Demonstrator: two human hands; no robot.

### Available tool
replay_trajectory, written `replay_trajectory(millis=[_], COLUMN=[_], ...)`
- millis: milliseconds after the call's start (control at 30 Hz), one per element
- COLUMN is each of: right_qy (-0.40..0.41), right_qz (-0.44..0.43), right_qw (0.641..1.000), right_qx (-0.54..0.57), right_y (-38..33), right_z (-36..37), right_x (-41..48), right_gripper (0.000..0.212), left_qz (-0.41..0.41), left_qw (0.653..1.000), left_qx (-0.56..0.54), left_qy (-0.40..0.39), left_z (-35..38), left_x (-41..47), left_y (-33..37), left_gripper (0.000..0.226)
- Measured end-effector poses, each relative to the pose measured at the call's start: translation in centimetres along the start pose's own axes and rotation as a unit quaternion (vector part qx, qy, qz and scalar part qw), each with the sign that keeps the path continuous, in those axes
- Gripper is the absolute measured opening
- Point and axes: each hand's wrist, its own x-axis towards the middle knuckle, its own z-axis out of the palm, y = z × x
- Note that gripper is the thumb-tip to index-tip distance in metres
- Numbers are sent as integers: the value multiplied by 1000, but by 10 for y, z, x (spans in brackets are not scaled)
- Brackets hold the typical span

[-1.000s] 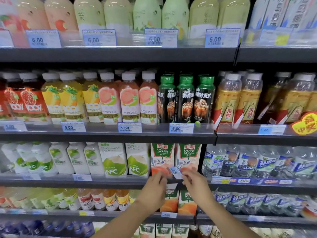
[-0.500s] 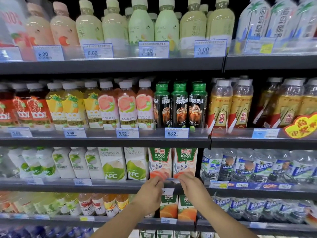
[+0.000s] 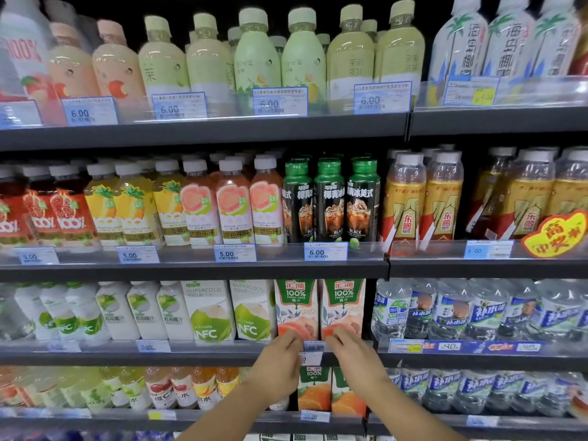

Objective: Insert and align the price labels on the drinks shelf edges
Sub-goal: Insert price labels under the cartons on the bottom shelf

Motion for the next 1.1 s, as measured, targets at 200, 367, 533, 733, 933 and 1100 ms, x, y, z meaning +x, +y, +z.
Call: replay_trajectory(millis=[200, 367, 533, 733, 933, 1100], right_qy=[15, 35, 2, -4, -17, -13], right_qz=[-1, -14, -1, 68, 80, 69], right_qw=[1000, 983, 965, 949, 933, 943], right_qx=[-13, 180, 264, 308, 351, 327], right_y=[-2, -17, -38, -56, -84, -105], right_z=[-11, -26, -23, -14, -6, 6], right_x=[-2, -1, 20, 42, 51, 62], right_gripper=[55, 42, 24, 25, 29, 25], left_qz=[-7, -53, -175, -139, -206, -221], left_qw=[1000, 985, 946, 984, 974, 969], left_qx=[-17, -161, -272, -16, 96, 110], left_qy=[-2, 13, 39, 109, 13, -26], left_z=[4, -9, -32, -20, -17, -21], left_x=[1, 0, -15, -66, -106, -115], left_y=[-1, 1, -3, -55, -92, -110], left_gripper=[37, 17, 11, 30, 67, 99])
